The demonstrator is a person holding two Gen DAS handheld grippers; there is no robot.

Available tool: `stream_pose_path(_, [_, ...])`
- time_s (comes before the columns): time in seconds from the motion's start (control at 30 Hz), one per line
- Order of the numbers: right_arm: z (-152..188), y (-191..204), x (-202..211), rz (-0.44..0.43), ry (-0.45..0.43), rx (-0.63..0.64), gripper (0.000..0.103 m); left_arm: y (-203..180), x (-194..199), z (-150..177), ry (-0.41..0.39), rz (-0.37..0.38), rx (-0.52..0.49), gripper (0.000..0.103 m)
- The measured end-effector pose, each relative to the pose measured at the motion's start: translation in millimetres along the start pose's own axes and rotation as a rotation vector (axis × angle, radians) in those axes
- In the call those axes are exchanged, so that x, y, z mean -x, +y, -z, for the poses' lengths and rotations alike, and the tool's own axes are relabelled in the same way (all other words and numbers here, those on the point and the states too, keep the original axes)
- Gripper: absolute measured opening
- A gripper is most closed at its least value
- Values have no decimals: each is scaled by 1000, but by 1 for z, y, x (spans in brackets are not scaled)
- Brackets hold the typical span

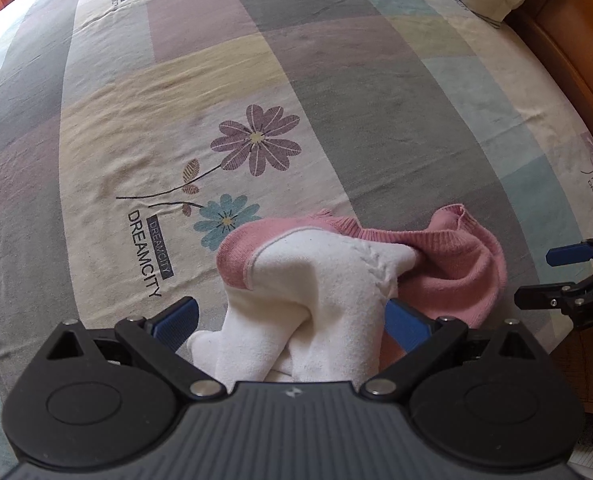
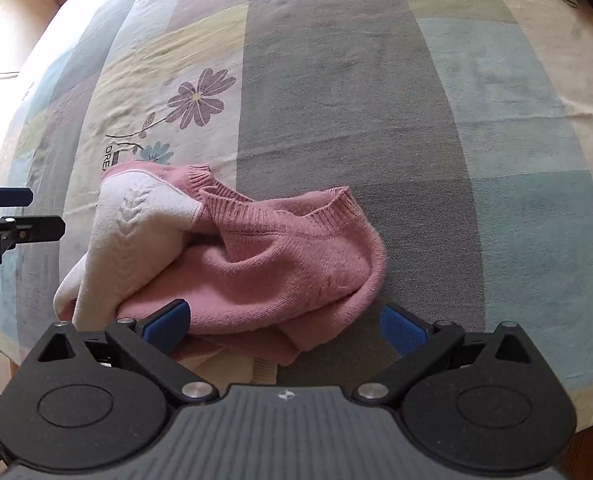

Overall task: Fold clothes
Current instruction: 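Lower the held sweater onto the bedspread with both grippers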

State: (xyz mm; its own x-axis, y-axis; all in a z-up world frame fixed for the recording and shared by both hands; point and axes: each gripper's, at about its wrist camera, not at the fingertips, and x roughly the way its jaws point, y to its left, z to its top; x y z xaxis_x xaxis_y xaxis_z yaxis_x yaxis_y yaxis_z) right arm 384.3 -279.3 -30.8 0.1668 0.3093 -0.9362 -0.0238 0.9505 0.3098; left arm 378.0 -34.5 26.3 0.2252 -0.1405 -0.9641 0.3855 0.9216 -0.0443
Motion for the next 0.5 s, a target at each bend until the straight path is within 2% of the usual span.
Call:
stream_pose_path(0.17, [-5,-26,-36,-19,32,4,103,-7,-10,-1,2,-39,15,98])
stream_pose_path(0.27, [-3,-30,-57,-24,49,3,103,-3,-29,-5,-28,-51,-7,98])
stream_pose_path(0.4, [7,-29,-79,-29,49,-5,103,11,-66,-11,-1,-17,25,98])
stream_pose_path(0.5, [15,-33,-92,-51,47,-41,103,12,-85,-10,26,20,-4,98])
